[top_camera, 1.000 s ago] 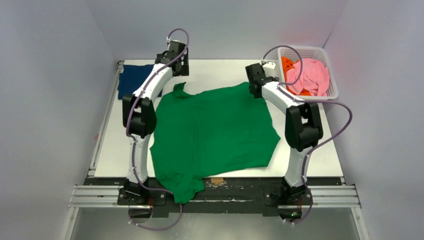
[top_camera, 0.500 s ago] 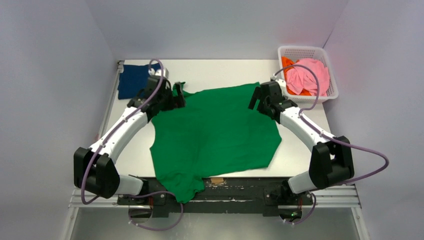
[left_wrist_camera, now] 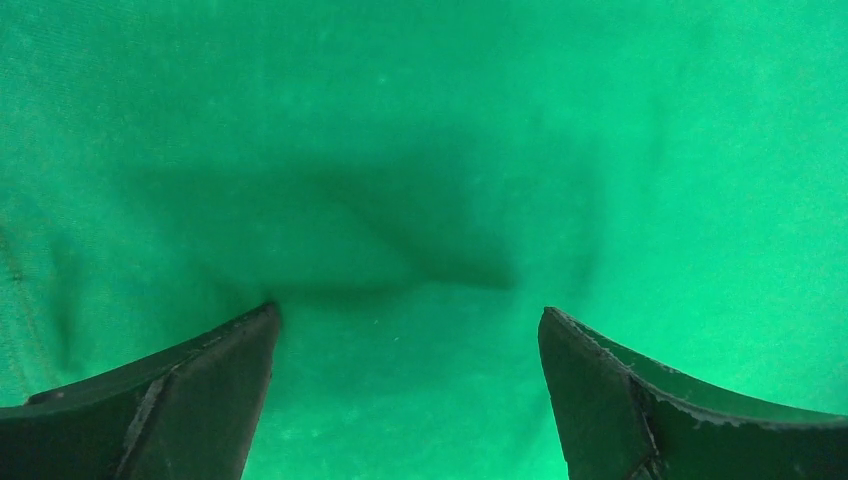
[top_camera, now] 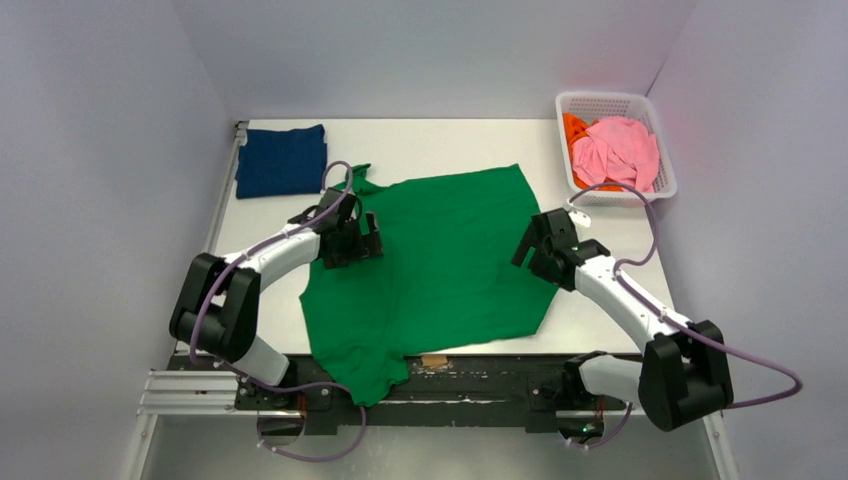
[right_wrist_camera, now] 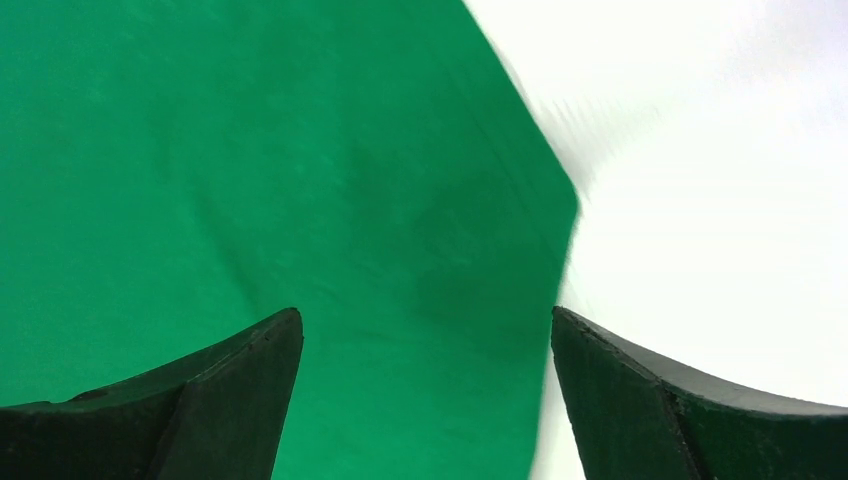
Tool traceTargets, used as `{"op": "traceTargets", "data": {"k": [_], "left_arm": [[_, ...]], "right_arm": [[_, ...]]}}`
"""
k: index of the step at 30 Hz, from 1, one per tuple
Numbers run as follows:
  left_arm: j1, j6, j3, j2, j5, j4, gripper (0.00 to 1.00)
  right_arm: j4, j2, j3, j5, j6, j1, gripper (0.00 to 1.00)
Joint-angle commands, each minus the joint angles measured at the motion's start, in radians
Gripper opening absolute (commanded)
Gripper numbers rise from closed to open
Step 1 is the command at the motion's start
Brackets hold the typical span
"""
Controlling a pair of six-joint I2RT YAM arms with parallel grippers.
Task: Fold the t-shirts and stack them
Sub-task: Flatten out the tshirt
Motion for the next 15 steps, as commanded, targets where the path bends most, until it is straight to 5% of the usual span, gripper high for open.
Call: {"op": "traceTargets", "data": {"k": [1,8,11,15], "left_arm": [[0.034,-0.038,0.049,0.061,0.026,0.072,1.0],[0.048,-0.026,0.123,0.135,0.024,0.066,1.0],[0.056,-0.018,0.155,0.152,0.022,0.065,1.0],[0.058,-0.011,0.197,0.179,0.029,0.062,1.0]], "right_arm": [[-0.082,-0.042,-0.084,0.041,0.087,0.0,0.84],[0.037,-0.002,-0.171,-0.032,0.106,0.0,0.44],[0.043,0.02,-0.154,-0.031,0.097,0.0,0.01],[-0.22,0.068,0.054,0.019,0.012,0.003,0.0]]}}
